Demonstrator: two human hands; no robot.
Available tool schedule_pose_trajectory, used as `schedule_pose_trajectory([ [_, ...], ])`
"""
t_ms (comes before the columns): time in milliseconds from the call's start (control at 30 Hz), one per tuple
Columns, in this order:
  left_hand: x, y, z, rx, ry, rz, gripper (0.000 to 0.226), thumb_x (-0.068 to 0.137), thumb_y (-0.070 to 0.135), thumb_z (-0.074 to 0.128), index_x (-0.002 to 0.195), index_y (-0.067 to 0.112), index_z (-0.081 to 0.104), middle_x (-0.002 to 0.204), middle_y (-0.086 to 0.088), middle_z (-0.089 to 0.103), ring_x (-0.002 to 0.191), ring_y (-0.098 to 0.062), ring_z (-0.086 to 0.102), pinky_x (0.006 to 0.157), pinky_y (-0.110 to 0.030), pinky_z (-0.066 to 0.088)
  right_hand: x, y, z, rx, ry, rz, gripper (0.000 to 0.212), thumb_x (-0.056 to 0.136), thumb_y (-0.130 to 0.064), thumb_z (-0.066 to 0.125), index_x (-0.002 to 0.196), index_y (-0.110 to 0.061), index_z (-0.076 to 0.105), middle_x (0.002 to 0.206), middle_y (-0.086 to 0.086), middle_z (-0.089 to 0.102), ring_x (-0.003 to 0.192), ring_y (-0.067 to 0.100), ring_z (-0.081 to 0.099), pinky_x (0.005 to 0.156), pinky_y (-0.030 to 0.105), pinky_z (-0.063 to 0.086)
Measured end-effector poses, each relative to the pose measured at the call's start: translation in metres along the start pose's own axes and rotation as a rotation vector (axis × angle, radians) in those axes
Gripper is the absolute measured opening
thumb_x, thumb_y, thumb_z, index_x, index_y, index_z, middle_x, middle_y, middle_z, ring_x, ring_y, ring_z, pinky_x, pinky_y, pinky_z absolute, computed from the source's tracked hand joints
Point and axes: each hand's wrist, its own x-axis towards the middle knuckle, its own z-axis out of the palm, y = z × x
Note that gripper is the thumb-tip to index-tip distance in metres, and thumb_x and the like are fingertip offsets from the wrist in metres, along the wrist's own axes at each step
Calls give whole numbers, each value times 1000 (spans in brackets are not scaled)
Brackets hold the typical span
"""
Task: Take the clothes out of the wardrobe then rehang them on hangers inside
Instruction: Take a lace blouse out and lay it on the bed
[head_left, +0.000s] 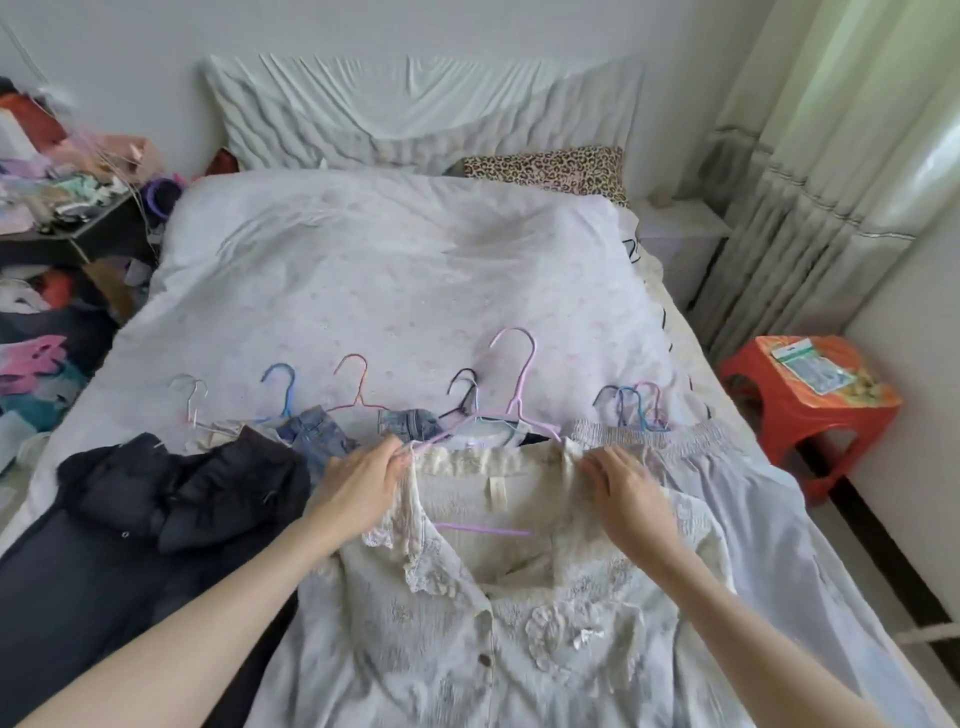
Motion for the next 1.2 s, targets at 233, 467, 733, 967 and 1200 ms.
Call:
schedule_pose_trajectory([
  [233,108,-41,73,87,25,13,21,100,28,33,96,15,48,88,4,51,72,-15,46,61,-30,31,80,47,92,-104,47,55,36,86,-26,37,92,-7,66,75,15,60,70,34,56,61,36,37],
  [467,178,-95,139,-10,123,-51,21,97,21,42,88,7,54,83,-9,55,80,-29,51,67,-43,43,160,71,180,-198,96,94,16,84,-25,56,79,-16,69,72,9,65,74,32,60,71,38,38],
  [733,181,-108,181,159,-116,-65,33,97,23,44,127,13,50,115,-12,53,107,-32,49,82,-43,40,129,99,221,-275,-414,284,35,96,-16,37,127,-20,53,125,7,56,116,28,45,93,35,26],
  [967,143,-101,153,188,-179,-13,54,94,25,44,145,20,28,141,-10,37,127,-30,35,102,-45,30,95,84,183,-290,-452,210,55,97,-32,43,147,-20,22,152,5,25,139,23,22,114,36,12],
  [1200,75,-48,103,174,-155,180,55,91,25,53,143,17,35,148,-16,31,136,-34,28,110,-54,23,39,56,106,-315,-480,177,64,96,-40,42,149,-24,11,156,2,12,144,18,10,116,39,0],
])
